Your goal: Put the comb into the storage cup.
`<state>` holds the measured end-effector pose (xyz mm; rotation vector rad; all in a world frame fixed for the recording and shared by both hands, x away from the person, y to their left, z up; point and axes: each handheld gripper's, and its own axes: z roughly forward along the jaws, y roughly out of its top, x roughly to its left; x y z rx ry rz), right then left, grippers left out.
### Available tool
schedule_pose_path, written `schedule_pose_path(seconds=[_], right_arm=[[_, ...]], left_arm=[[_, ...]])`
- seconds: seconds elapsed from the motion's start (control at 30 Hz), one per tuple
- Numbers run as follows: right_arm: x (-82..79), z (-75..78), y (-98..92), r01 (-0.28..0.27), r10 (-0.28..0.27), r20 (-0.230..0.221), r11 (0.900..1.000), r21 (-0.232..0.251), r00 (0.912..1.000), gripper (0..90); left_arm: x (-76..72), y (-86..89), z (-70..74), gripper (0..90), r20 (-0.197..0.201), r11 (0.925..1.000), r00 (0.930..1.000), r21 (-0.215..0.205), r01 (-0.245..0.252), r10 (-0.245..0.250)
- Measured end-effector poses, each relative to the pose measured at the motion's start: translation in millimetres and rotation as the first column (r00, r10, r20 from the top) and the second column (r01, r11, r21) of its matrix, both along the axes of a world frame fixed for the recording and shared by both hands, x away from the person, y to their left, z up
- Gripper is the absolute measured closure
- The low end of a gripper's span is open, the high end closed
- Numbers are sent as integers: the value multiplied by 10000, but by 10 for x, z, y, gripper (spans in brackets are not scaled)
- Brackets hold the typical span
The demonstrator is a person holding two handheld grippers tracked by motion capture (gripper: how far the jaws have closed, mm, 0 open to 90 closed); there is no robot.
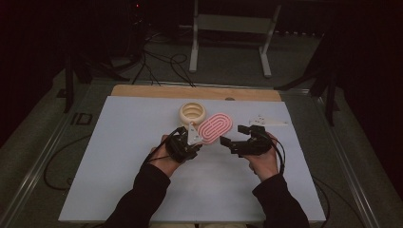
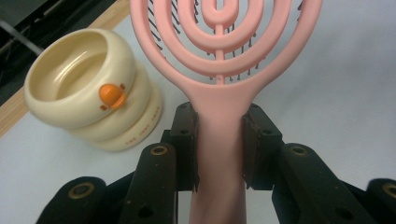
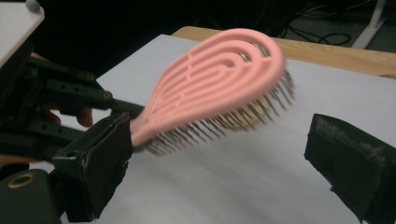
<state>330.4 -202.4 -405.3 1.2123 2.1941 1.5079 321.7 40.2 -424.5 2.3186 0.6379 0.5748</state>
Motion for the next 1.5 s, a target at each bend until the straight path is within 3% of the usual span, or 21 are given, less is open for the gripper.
schedule_pose_path(seconds=[0.4, 0.5, 0.57, 0.67, 0.7, 0.87, 0.97, 1.03, 1.27, 1.5], right_arm=[[137, -2, 128, -53, 91, -779, 9988, 482, 9969, 121], [174, 2, 184, -59, 139, -1007, 9969, 787, 9948, 213], [208, -4, 215, 43, 95, -1247, 9940, 1097, 9922, 338], [225, -16, 224, 36, 167, -1439, 9902, 1393, 9894, 405], [232, -22, 221, 73, 159, -1426, 9870, 1608, 9897, 431], [241, -20, 229, -11, 293, -1551, 9838, 1792, 9875, 508], [241, -17, 237, -68, 337, -1531, 9849, 1727, 9876, 514], [228, 24, 270, -392, 583, -1374, 9897, 1377, 9888, 552], [229, 47, 294, -498, 771, -1550, 9837, 1727, 9849, 620], [200, 61, 350, -636, 864, -1287, 9830, 1722, 9879, 637]], left_arm=[[-25, -34, 41, 702, 309, 9992, 9995, -388, 40, -28], [-30, -73, 49, 702, 448, 9985, 9990, -543, 14, 11], [-37, -83, 57, 702, 511, 9982, 9987, -591, 33, -2], [-54, -91, 70, 702, 683, 9980, 9977, -629, 40, 3], [-55, -91, 69, 702, 685, 9982, 9976, -594, 62, -21], [-50, -99, 50, 702, 632, 9984, 9980, -561, 25, 11], [-49, -106, 36, 701, 622, 9986, 9981, -522, 8, 25], [-41, -109, 20, 701, 547, 9977, 9985, -676, -48, 85], [-11, -104, 15, 700, 421, 9964, 9988, -820, -210, 245], [4, -94, 18, 672, 378, 9968, 9984, -701, -387, 414]])
